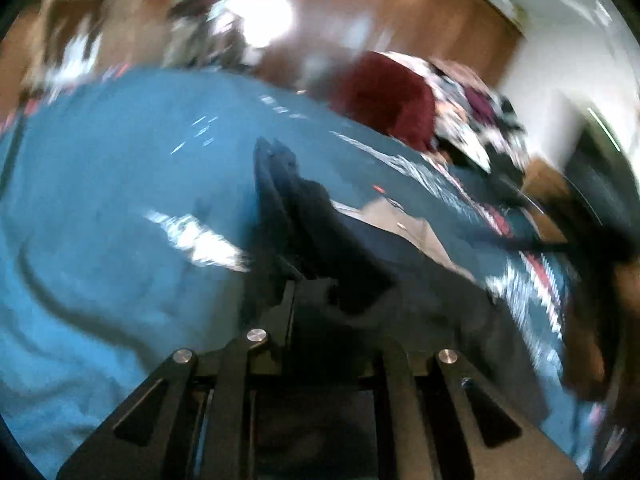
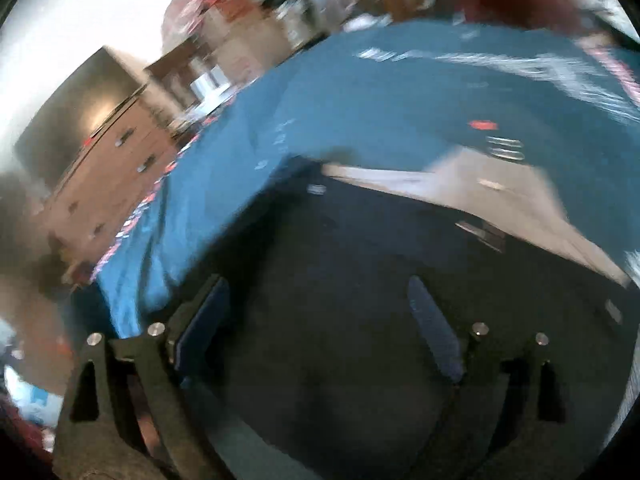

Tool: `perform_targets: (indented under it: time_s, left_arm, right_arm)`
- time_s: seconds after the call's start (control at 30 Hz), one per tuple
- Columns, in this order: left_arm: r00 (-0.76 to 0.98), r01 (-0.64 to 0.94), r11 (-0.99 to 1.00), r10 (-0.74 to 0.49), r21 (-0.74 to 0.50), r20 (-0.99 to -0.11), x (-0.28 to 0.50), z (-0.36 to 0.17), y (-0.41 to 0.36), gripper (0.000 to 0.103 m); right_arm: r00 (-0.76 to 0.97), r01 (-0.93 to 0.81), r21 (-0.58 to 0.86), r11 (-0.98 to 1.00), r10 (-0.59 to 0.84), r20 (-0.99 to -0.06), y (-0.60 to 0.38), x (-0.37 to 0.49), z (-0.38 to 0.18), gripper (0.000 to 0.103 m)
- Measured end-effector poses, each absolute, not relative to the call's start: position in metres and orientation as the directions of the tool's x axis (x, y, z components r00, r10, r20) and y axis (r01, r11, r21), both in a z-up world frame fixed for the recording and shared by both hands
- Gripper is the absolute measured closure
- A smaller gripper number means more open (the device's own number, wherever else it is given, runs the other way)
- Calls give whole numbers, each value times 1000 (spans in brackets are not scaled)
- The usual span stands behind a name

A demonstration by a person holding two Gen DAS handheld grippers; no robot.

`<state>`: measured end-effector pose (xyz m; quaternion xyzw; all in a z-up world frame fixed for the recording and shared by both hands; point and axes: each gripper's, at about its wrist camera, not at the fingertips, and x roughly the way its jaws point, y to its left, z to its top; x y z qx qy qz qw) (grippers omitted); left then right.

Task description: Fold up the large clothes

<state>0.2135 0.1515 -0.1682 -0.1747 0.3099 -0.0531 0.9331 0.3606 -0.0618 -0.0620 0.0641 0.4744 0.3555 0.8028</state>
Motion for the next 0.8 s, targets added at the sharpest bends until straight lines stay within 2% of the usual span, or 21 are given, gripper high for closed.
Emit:
perform_targets:
  time_s: [0.13, 0.23, 0.3, 0.33, 0.37, 0.4, 0.43, 0.6, 0.67, 0.8]
  left_arm:
    - [798, 69, 963, -210, -261, -565, 220, -162, 116, 89]
    - [794, 111, 967, -225, -230, -565, 223, -160, 104, 89]
    - [789, 148, 967, -241, -206, -566, 227, -160, 88, 89]
    - [780, 181, 964, -262, -195, -568, 229, -159, 79, 89]
    - [773, 205, 959, -281, -195, -569, 233, -158, 72, 89]
    - [762, 233, 952, -306, -200, -571, 235, -156, 65, 89]
    - [746, 278, 938, -348, -210, -568, 238, -151, 53, 89]
    - [587, 501, 793, -605, -346, -537, 231, -136, -24, 89]
    - [495, 555, 738, -664, -383, -560, 233, -151, -65, 89]
    - [406, 600, 689, -700, -406, -588, 229, -162, -123, 89]
  right_arm:
    - [167, -532, 451, 717, 611, -774, 12, 404, -81, 12]
    - [227, -542, 315, 779, 496, -838, 31, 420, -103, 14]
    - [236, -510, 312, 802, 479, -846, 23, 431, -122, 19]
    - [236, -489, 356, 796, 514, -825, 12, 435, -131, 33]
    - [229, -478, 419, 772, 570, -789, -2, 435, -136, 68]
    - [217, -461, 487, 742, 626, -749, -19, 432, -140, 88]
    - [232, -448, 514, 732, 650, -723, -35, 428, -139, 94]
    - [434, -288, 601, 745, 661, -612, -185, 372, -139, 97]
    - [458, -221, 624, 749, 645, -612, -233, 357, -154, 97]
    - [493, -152, 618, 772, 600, -629, -292, 343, -166, 97]
